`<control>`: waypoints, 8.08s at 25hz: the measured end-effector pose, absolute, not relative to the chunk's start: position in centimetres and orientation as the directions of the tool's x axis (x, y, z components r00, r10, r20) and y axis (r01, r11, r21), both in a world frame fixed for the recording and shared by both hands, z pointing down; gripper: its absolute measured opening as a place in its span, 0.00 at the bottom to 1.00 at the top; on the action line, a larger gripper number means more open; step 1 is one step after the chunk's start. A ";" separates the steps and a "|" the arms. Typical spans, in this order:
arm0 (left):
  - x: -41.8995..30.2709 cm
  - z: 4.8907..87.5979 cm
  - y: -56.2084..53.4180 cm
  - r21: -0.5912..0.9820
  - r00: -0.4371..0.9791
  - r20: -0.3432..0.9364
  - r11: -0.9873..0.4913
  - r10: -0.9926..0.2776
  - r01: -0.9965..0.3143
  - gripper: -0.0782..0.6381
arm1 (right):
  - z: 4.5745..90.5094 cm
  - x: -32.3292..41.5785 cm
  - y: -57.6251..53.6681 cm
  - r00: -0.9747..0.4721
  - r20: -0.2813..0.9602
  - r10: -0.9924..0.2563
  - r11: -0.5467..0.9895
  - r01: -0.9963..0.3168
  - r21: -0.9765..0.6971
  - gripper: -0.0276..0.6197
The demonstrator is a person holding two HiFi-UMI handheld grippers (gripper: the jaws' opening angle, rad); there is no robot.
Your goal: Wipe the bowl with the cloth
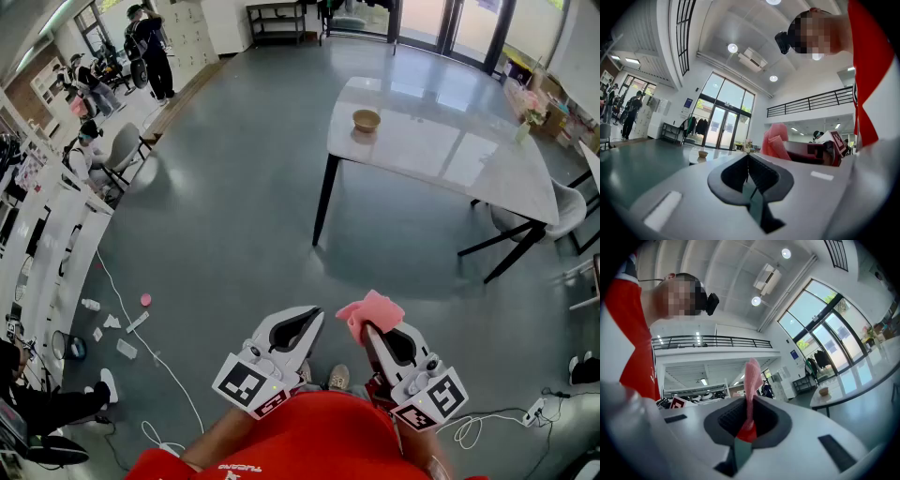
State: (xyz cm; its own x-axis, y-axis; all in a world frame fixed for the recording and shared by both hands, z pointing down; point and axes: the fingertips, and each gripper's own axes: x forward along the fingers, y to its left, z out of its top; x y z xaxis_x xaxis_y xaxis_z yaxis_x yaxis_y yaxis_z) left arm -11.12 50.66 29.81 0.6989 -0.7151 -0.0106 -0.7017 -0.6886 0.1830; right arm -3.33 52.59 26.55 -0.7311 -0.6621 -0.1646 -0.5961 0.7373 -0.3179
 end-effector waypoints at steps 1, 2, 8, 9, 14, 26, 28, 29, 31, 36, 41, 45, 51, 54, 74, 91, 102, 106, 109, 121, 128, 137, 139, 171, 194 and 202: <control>-11.2 29.8 50.5 0.184 0.699 -0.011 -0.689 -0.715 -0.701 0.12 | 26.6 -3.4 52.4 -0.732 -0.164 -0.662 0.737 -0.595 -0.319 0.07; -11.2 29.8 50.4 0.184 0.699 -0.012 -0.689 -0.715 -0.701 0.12 | 26.6 -3.4 52.3 -0.732 -0.164 -0.661 0.738 -0.595 -0.320 0.07; -11.1 29.8 50.1 0.189 0.701 -0.015 -0.690 -0.713 -0.698 0.12 | 26.6 -3.5 52.0 -0.732 -0.159 -0.662 0.737 -0.597 -0.317 0.07; -11.2 29.8 50.1 0.189 0.702 -0.015 -0.692 -0.712 -0.697 0.12 | 26.5 -3.5 52.0 -0.732 -0.160 -0.662 0.737 -0.597 -0.318 0.07; -10.9 29.7 49.9 0.186 0.710 -0.023 -0.701 -0.703 -0.688 0.12 | 26.2 -2.6 51.6 -0.711 -0.192 -0.676 0.723 -0.590 -0.361 0.07; -9.2 28.0 47.2 0.137 0.668 -0.063 -0.669 -0.742 -0.730 0.12 | 24.9 2.2 50.1 -0.689 -0.213 -0.693 0.717 -0.625 -0.310 0.07; -8.7 27.7 46.8 0.124 0.655 -0.063 -0.657 -0.753 -0.743 0.12 | 24.9 3.0 49.8 -0.692 -0.218 -0.688 0.720 -0.615 -0.321 0.07; -8.5 27.5 46.5 0.117 0.649 -0.064 -0.651 -0.758 -0.750 0.12 | 24.9 3.4 49.7 -0.694 -0.221 -0.685 0.723 -0.609 -0.325 0.07; -8.4 27.2 46.1 0.101 0.637 -0.067 -0.641 -0.768 -0.761 0.12 | 24.9 3.8 49.5 -0.701 -0.231 -0.674 0.733 -0.597 -0.326 0.07; -7.8 27.6 44.9 0.076 0.615 -0.051 -0.617 -0.787 -0.783 0.12 | 25.5 5.0 48.1 -0.712 -0.246 -0.658 0.748 -0.578 -0.327 0.07; -7.2 27.2 44.2 0.040 0.614 -0.032 -0.614 -0.789 -0.788 0.11 | 25.4 5.8 46.6 -0.714 -0.249 -0.655 0.750 -0.572 -0.334 0.07; -7.4 26.9 42.6 0.017 0.629 -0.046 -0.630 -0.776 -0.776 0.11 | 25.2 4.9 45.0 -0.716 -0.257 -0.649 0.757 -0.571 -0.318 0.07; -7.5 28.7 37.9 0.043 0.648 -0.059 -0.650 -0.760 -0.759 0.11 | 26.1 4.3 40.8 -0.709 -0.234 -0.665 0.743 -0.597 -0.302 0.07; -8.4 28.8 34.0 0.053 0.656 -0.067 -0.659 -0.752 -0.751 0.11 | 25.8 3.5 37.1 -0.699 -0.217 -0.681 0.728 -0.617 -0.298 0.07; -14.8 30.3 12.5 0.087 0.759 0.013 -0.755 -0.651 -0.649 0.12 | 25.5 -0.6 16.8 -0.561 -0.139 -0.816 0.574 -0.757 -0.311 0.07; -13.0 34.2 0.6 0.182 0.718 0.131 -0.695 -0.684 -0.695 0.12 | 27.1 2.8 4.6 -0.575 -0.131 -0.807 0.584 -0.748 -0.315 0.07; -8.7 40.7 -9.0 0.426 0.716 0.321 -0.582 -0.620 -0.693 0.25 | 31.2 5.2 -4.1 -0.658 -0.013 -0.753 0.650 -0.740 -0.173 0.07; -7.5 43.9 -11.3 0.460 0.694 0.412 -0.522 -0.590 -0.718 0.27 | 33.6 5.9 -6.1 -0.689 0.038 -0.724 0.683 -0.723 -0.106 0.07; -6.5 45.6 -15.3 0.492 0.669 0.478 -0.457 -0.569 -0.741 0.27 | 34.8 6.1 -9.8 -0.723 0.103 -0.683 0.728 -0.685 0.019 0.07; -5.5 51.3 -21.2 0.546 0.659 0.625 -0.369 -0.418 -0.752 0.27 | 41.1 3.8 -16.1 -0.709 0.295 -0.640 0.759 -0.643 0.101 0.07; -3.4 54.2 -23.7 0.590 0.684 0.663 -0.350 -0.304 -0.728 0.27 | 42.2 4.5 -18.5 -0.653 0.344 -0.675 0.716 -0.691 0.094 0.07; -1.9 56.0 -23.8 0.590 0.672 0.705 -0.340 -0.225 -0.733 0.27 | 43.4 3.6 -19.6 -0.621 0.409 -0.668 0.723 -0.671 0.163 0.07; -1.4 56.1 -23.7 0.593 0.675 0.705 -0.344 -0.215 -0.728 0.27 | 44.2 3.4 -19.6 -0.616 0.442 -0.653 0.740 -0.644 0.196 0.07; -1.4 53.1 -22.9 0.273 0.525 0.735 -0.522 -0.428 -0.808 0.13 | 49.7 1.7 -22.7 -0.339 0.772 -0.537 0.758 -0.596 0.266 0.07; -1.5 52.0 -23.0 0.117 0.487 0.714 -0.599 -0.504 -0.792 0.13 | 50.7 3.2 -18.7 -0.258 0.872 -0.417 0.878 -0.362 0.313 0.07; -2.1 52.0 -22.9 0.123 0.477 0.722 -0.585 -0.502 -0.801 0.13 | 51.6 1.7 -17.0 -0.274 0.900 -0.340 0.930 -0.244 0.277 0.07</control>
State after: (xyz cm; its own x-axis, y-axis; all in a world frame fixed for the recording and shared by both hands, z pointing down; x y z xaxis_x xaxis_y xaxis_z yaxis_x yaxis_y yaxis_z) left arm -2.09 -22.94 51.96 0.4772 -0.5016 0.7216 -0.8014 -0.5853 0.1232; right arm 1.66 -16.96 51.61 -0.2744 -0.3396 0.8996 -0.2435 0.9296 0.2767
